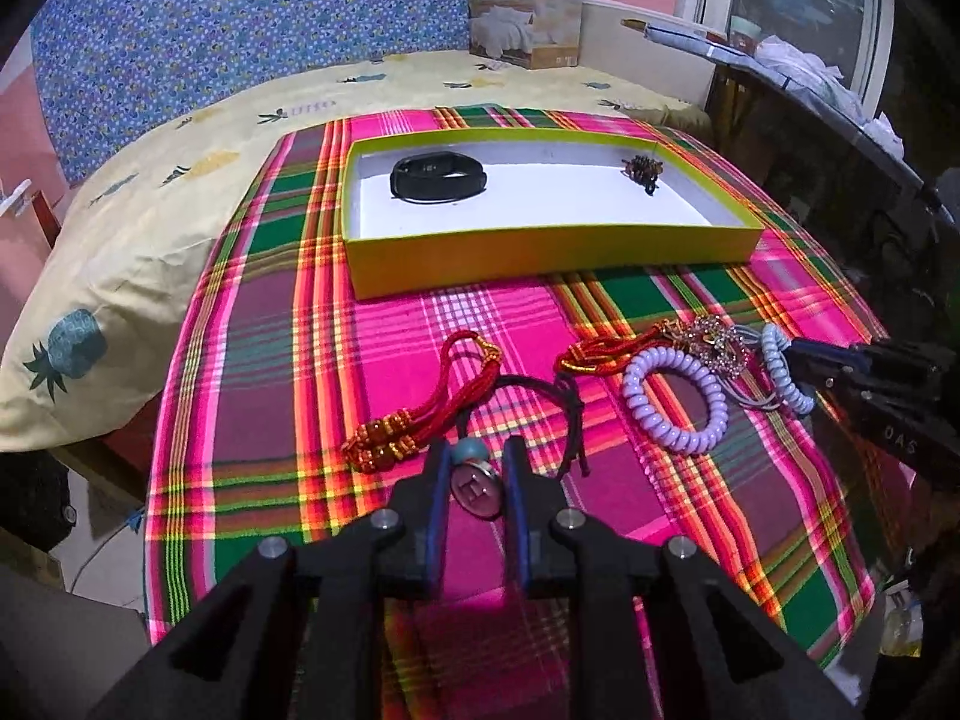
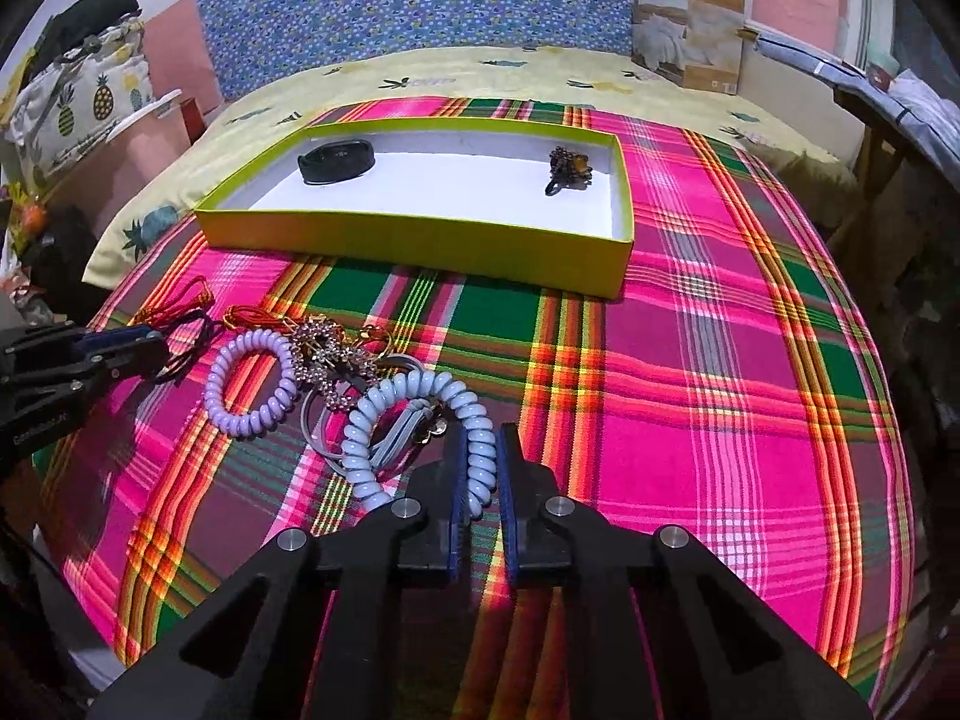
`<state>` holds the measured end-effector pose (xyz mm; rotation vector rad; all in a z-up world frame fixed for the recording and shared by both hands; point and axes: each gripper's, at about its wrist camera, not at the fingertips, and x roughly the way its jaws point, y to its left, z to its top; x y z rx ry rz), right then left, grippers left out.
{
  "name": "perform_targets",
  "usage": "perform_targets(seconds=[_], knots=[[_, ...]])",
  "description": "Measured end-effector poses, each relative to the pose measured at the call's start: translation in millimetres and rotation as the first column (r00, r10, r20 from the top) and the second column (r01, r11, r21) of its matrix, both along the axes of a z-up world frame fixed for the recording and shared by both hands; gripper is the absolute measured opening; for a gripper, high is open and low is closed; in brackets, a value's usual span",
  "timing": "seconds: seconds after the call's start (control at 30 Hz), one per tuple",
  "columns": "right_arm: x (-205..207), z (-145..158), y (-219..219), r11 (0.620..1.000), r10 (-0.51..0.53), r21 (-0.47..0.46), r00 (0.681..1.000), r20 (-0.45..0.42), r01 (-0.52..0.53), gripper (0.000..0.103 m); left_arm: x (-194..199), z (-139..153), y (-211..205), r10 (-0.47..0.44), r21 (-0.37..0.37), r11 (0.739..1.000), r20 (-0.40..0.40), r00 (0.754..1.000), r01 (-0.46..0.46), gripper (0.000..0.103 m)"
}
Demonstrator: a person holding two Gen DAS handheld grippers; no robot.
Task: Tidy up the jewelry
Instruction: 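Lift and carry the necklace and white coil over the tray with both tools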
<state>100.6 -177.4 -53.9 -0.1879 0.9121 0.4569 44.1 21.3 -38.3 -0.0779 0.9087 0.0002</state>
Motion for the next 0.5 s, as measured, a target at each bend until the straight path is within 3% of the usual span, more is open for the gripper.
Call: perform_targets(seconds=[0.5], knots=[[-23,28,-20,0.998,-0.044,0.057,0.998,0.04,0.042,0.009,-21,23,-12,-0.08,-0.09,0.992,0.064,0.995,0.086,0.018]])
